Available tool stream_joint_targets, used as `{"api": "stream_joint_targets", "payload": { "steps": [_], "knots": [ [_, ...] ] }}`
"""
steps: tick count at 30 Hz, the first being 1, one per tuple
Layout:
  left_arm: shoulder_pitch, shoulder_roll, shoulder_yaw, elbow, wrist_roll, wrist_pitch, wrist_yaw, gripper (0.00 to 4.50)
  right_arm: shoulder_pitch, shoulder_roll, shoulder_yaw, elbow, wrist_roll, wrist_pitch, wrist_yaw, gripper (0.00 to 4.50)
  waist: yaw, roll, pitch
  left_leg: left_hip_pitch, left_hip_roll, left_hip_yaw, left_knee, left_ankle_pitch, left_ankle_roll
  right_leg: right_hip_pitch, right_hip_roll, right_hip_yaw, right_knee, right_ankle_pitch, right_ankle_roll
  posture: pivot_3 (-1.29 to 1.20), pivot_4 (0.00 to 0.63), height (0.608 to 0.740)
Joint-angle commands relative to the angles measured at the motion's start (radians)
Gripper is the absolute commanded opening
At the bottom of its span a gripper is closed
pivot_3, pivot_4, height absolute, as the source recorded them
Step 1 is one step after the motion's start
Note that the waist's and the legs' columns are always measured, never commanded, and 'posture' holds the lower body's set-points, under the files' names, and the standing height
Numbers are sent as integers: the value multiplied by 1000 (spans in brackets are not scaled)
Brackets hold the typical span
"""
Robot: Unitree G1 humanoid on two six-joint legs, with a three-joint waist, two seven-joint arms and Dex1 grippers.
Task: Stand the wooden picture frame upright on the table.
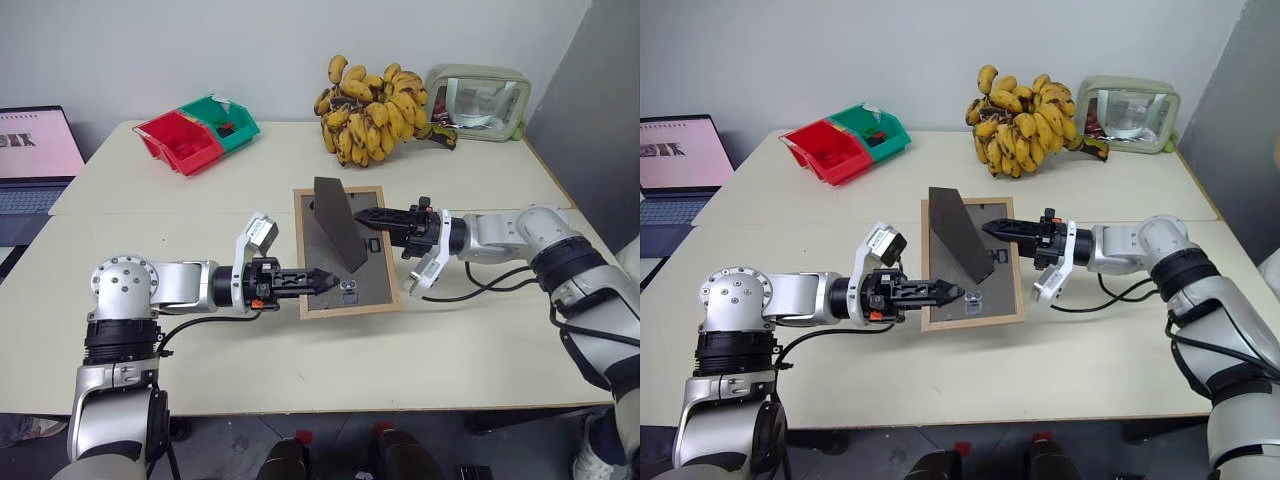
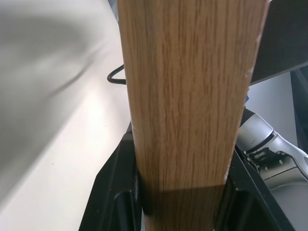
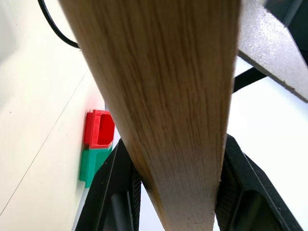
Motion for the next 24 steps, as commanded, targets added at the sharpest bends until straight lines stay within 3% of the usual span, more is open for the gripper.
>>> {"api": "stream_joint_targets", "payload": {
  "steps": [1,3,4,13,17,20,22,24],
  "knots": [
    [-4,11,12,-24,13,-2,15,1304,-30,-29,-18,-12,26,-21,-38,1472,0,0,0,0,0,0,0,0,0,0,0,0,0,0,0,0,150,740],
    [9,13,32,-17,10,-18,7,1988,-28,-39,-24,-19,32,-29,-38,1472,0,0,0,0,0,0,0,0,0,0,0,0,0,0,0,0,150,740],
    [12,15,38,-11,7,-19,4,2035,-26,-43,-26,-22,33,-31,-39,1466,0,0,0,0,0,0,0,0,0,0,0,0,0,0,0,0,150,740],
    [-7,46,124,63,-14,-42,40,3809,-16,-58,-23,2,49,-50,-40,1304,-8,0,0,1,0,1,0,0,0,0,0,1,2,0,0,0,150,740],
    [32,91,182,-29,45,-130,64,4500,-25,-24,-43,150,185,-96,87,1303,-11,0,0,2,0,1,0,0,0,0,0,1,2,0,0,0,150,740],
    [122,154,173,-251,177,-259,38,4500,-19,49,-79,343,389,-96,355,1302,-18,-4,0,3,1,3,-1,0,0,2,0,2,2,0,0,0,150,740],
    [204,147,154,-389,329,-399,123,4500,25,174,-247,432,731,68,800,1301,-19,-4,0,7,3,5,-3,0,0,5,-2,4,0,0,-1,0,150,740],
    [297,162,102,-516,495,-548,134,4500,54,294,-425,421,1049,371,1252,1300,-22,-5,-1,11,4,5,-3,0,0,10,-3,4,-2,0,-1,0,150,740]
  ]
}}
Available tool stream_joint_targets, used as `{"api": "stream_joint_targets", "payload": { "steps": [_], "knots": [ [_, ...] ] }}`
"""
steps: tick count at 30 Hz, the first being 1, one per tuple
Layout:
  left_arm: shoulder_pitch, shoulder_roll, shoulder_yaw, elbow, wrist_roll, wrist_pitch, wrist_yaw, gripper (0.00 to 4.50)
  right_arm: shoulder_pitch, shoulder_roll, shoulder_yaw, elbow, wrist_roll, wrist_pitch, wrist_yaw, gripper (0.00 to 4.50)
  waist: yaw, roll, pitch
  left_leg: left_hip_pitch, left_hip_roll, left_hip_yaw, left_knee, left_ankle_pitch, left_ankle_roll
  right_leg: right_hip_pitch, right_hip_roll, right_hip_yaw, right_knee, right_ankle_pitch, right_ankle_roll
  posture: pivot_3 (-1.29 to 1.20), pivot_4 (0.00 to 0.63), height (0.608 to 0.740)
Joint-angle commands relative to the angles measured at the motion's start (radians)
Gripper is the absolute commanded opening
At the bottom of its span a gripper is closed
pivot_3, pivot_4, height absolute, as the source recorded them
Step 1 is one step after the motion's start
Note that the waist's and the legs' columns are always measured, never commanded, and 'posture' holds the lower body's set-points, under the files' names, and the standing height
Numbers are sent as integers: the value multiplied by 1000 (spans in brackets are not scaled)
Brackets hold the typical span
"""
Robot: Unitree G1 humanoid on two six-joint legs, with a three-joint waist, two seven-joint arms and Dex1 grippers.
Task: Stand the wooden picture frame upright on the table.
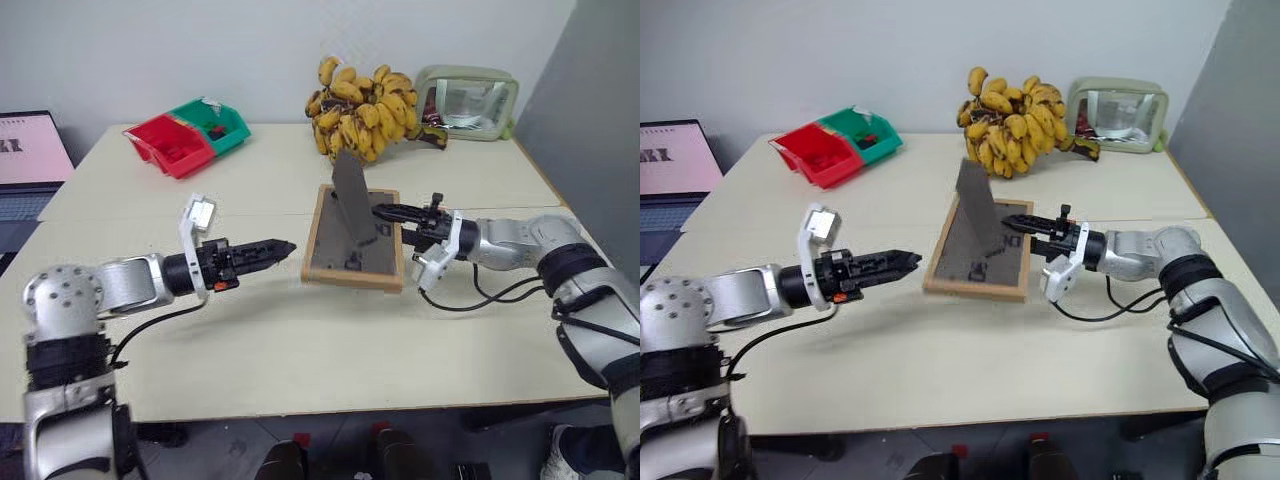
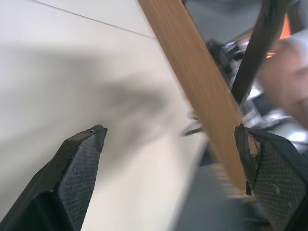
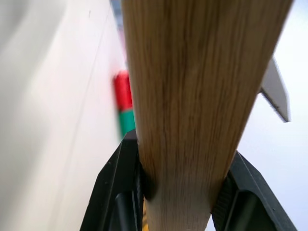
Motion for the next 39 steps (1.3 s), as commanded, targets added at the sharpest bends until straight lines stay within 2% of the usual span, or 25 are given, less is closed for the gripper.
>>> {"api": "stream_joint_targets", "payload": {
  "steps": [1,2,3,6,9,15,21,22,28,31,34,36,38,39],
  "knots": [
    [130,29,-80,-238,278,-269,11,4500,11,173,-305,-23,562,501,735,1299,2,0,0,0,0,0,0,0,0,0,0,0,0,0,0,0,150,740],
    [163,21,-91,-278,316,-315,3,4500,10,212,-352,-55,667,670,917,1297,2,0,0,-1,-1,-2,0,-2,3,0,-1,-2,1,0,0,0,150,740],
    [185,11,-97,-301,338,-348,-1,4500,12,233,-379,-85,733,787,1036,1297,3,0,0,-1,0,-2,1,-2,3,0,-1,-2,0,0,0,0,150,740],
    [233,-39,-108,-336,407,-442,19,4500,-17,288,-437,-97,820,1045,1201,1297,25,1,1,-2,-1,-5,1,-2,4,0,-1,-5,0,0,0,0,150,740],
    [282,-74,-125,-367,457,-481,38,4500,-34,338,-450,-55,825,1172,1230,1297,37,1,1,-3,-2,-6,1,-2,4,-1,-1,-6,0,0,0,0,150,740],
    [303,-139,-163,-392,504,-498,73,4500,-4,394,-451,13,786,1230,1163,1297,49,1,1,-4,-3,-6,1,-2,4,-2,-1,-6,-1,0,0,0,150,740],
    [315,-146,-150,-390,527,-500,62,4500,17,408,-473,23,778,1246,1117,1297,42,1,1,-4,-3,-5,1,-2,4,-2,0,-5,1,0,0,0,150,740],
    [317,-145,-151,-388,531,-501,58,4500,20,407,-476,23,776,1247,1112,1645,41,1,1,-3,-3,-5,1,-2,4,-2,1,-5,1,0,0,0,150,740],
    [311,-135,-164,-367,559,-515,24,4500,54,378,-475,-1,756,1243,1112,2866,40,1,1,-4,-3,-5,1,-2,4,-2,3,-5,1,0,0,0,150,740],
    [302,-125,-155,-350,560,-515,3,4500,105,322,-448,-52,731,1225,1144,3409,42,1,1,-4,-2,-5,1,-2,4,-2,4,-5,1,0,0,0,150,740],
    [297,-109,-145,-334,560,-511,-21,4500,170,255,-410,-133,678,1185,1107,4077,45,1,1,-4,-3,-6,1,-2,4,-1,4,-6,0,0,0,0,150,740],
    [298,-83,-130,-327,555,-498,-42,4500,234,187,-392,-254,650,1181,1089,4435,46,1,1,-3,-3,-5,1,-2,4,-1,4,-5,0,0,0,0,150,740],
    [303,-50,-98,-320,532,-471,-69,4500,322,102,-378,-448,627,1215,1093,4482,55,1,0,-4,-3,-7,2,-2,4,0,4,-6,0,0,0,0,150,740],
    [300,-22,-72,-310,511,-449,-91,4500,367,54,-391,-600,645,1303,1100,4482,59,1,0,-4,-3,-7,2,-2,4,-1,3,-7,0,0,0,0,150,740]
  ]
}}
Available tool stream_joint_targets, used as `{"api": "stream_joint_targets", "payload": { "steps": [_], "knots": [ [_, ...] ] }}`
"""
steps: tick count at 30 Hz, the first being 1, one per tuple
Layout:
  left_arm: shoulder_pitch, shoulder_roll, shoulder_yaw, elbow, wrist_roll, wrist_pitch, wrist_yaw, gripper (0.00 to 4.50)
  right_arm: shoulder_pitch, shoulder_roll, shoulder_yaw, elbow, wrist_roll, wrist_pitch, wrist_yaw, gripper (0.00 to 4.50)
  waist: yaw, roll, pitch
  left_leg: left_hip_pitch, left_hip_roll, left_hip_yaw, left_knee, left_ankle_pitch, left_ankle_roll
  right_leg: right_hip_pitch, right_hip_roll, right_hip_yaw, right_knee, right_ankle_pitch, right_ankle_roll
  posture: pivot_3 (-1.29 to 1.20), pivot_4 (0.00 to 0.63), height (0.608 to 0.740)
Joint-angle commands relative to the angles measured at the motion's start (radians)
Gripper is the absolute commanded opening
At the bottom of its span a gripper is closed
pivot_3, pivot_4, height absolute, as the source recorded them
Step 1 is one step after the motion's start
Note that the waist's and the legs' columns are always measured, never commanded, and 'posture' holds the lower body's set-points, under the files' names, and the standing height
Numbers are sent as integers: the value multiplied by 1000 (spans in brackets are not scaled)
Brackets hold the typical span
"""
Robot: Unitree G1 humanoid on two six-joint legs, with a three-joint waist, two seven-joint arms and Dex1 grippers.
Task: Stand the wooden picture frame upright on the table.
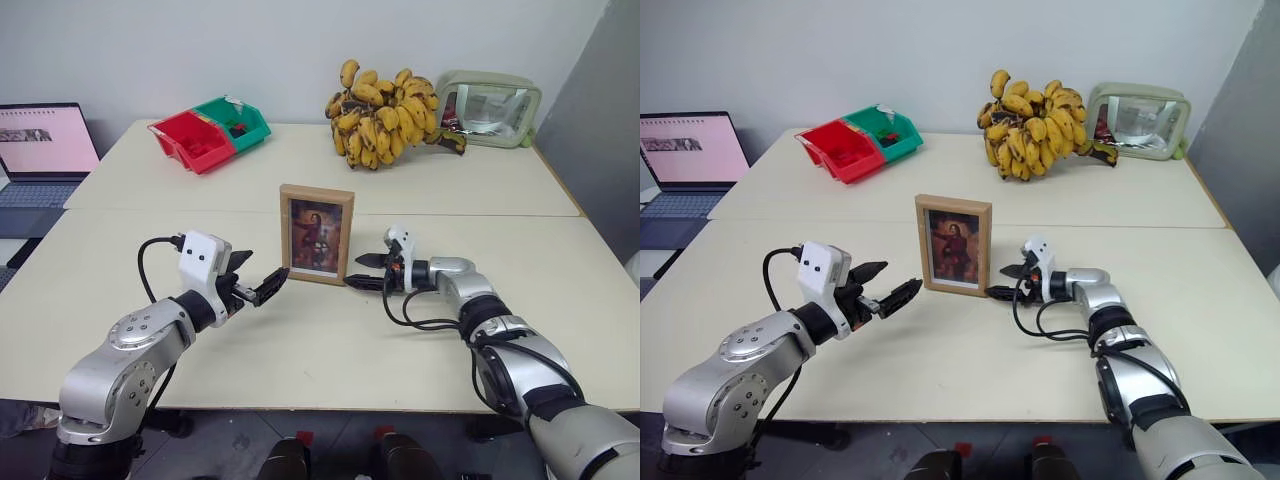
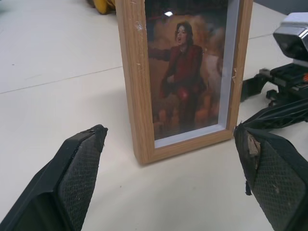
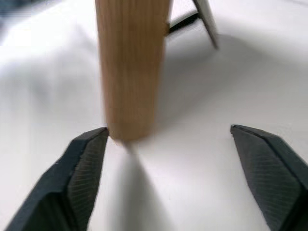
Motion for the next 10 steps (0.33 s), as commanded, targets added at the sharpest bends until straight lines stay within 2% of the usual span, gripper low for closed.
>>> {"api": "stream_joint_targets", "payload": {
  "steps": [1,5,7,10],
  "knots": [
    [-5,77,102,7,-54,45,-63,4500,134,-152,-17,-407,2,180,-5,4482,7,0,0,-1,0,0,0,0,0,0,0,0,0,0,0,0,150,740],
    [-42,170,162,84,-99,92,-149,4500,160,-206,-81,-845,170,589,-42,4482,-12,1,1,-1,2,2,0,0,0,-2,-1,2,0,0,0,0,150,740],
    [-82,224,175,129,-111,106,-197,4500,141,-211,-104,-981,242,764,-74,4482,-23,1,1,0,1,2,0,0,0,-3,0,2,2,0,0,0,150,740],
    [-153,265,204,180,-166,149,-236,4500,159,-234,-88,-1087,273,850,-103,4482,-24,1,1,0,3,0,-1,0,0,-4,5,0,3,-1,-3,0,150,740]
  ]
}}
